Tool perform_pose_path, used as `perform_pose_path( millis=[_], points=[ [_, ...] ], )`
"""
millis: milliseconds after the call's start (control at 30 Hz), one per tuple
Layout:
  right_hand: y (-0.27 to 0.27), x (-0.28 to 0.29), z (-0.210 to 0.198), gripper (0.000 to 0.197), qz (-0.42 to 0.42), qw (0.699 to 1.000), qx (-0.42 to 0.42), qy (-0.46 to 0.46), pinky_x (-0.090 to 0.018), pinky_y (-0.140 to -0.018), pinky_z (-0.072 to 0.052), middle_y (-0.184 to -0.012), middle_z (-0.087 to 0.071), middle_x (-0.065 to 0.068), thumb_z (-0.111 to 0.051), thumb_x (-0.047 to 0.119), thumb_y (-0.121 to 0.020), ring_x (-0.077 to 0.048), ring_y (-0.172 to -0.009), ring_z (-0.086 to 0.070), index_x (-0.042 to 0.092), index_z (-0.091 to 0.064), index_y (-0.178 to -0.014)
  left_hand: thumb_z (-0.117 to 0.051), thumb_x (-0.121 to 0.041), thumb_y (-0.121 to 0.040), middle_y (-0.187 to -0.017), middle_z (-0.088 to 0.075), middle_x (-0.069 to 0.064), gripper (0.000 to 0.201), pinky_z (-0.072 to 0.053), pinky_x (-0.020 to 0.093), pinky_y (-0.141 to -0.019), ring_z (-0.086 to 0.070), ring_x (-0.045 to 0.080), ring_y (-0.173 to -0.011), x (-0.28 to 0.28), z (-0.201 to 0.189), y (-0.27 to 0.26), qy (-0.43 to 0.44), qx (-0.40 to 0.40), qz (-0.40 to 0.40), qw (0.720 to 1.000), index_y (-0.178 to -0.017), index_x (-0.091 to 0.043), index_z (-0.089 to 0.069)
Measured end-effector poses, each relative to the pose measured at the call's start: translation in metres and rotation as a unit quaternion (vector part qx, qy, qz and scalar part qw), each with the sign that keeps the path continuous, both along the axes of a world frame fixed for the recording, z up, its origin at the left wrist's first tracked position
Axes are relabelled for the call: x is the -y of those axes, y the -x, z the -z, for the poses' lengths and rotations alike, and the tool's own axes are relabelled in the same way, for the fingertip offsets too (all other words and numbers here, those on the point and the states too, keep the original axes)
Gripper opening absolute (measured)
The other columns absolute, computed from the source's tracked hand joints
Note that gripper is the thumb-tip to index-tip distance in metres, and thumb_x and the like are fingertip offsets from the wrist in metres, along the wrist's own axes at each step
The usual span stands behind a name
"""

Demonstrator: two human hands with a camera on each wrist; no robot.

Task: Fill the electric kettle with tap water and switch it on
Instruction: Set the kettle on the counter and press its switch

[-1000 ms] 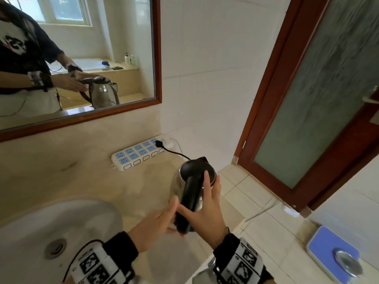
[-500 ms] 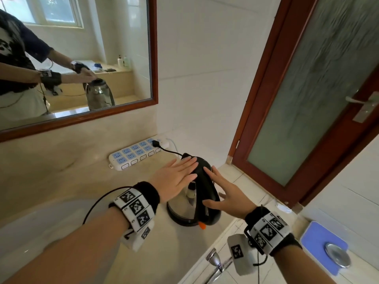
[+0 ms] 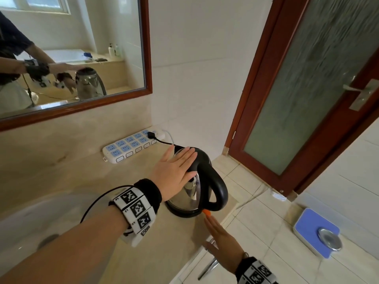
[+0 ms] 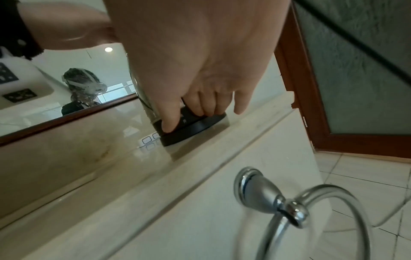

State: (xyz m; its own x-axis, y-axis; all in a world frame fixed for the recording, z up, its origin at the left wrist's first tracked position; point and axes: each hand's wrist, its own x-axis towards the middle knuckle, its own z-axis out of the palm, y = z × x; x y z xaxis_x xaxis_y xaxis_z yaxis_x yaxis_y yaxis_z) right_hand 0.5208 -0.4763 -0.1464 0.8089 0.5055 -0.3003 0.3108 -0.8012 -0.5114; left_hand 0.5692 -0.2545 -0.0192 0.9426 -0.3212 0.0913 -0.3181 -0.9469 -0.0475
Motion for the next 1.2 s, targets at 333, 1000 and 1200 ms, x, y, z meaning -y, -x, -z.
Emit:
perform_pose_path(
  millis=[333, 1000, 1200],
  points=[
    [0.001, -0.002, -0.003, 0.059, 0.067, 0.99, 0.121, -0.04, -0.021, -0.104, -0.039, -0.154, -0.022, 0.012, -0.042, 0.02, -0.093, -0.01, -0.131, -0.045, 0.036, -0.015, -0.143, 0.018, -0.053, -0.076, -0.156, 0.0, -0.001, 0.078, 0.011, 0.038, -0.113, 0.004, 0.011, -0.143, 0.004, -0.002, 0.0, -0.009, 0.03, 0.014, 0.999, -0.144, -0.017, 0.005],
    [-0.008, -0.008, -0.007, 0.051, 0.004, 0.994, 0.105, 0.035, -0.026, -0.112, -0.031, -0.155, -0.018, 0.008, -0.037, 0.007, -0.091, -0.014, -0.139, -0.033, 0.022, -0.039, -0.139, 0.01, -0.049, -0.081, -0.156, -0.003, 0.0, 0.071, 0.008, 0.039, -0.115, 0.001, 0.013, -0.144, 0.003, 0.004, 0.001, 0.002, 0.032, 0.014, 0.999, -0.144, -0.017, 0.002],
    [-0.034, 0.012, -0.059, 0.041, 0.207, 0.934, 0.253, -0.145, -0.028, -0.092, -0.049, -0.106, -0.073, -0.004, -0.053, -0.007, -0.078, -0.022, -0.098, -0.068, 0.014, -0.067, -0.109, -0.007, -0.048, -0.091, -0.157, 0.002, -0.001, 0.062, 0.004, 0.04, -0.118, 0.005, 0.011, -0.144, -0.001, 0.0, -0.002, 0.008, 0.001, 0.022, 1.0, -0.144, -0.018, 0.005]
  ],
)
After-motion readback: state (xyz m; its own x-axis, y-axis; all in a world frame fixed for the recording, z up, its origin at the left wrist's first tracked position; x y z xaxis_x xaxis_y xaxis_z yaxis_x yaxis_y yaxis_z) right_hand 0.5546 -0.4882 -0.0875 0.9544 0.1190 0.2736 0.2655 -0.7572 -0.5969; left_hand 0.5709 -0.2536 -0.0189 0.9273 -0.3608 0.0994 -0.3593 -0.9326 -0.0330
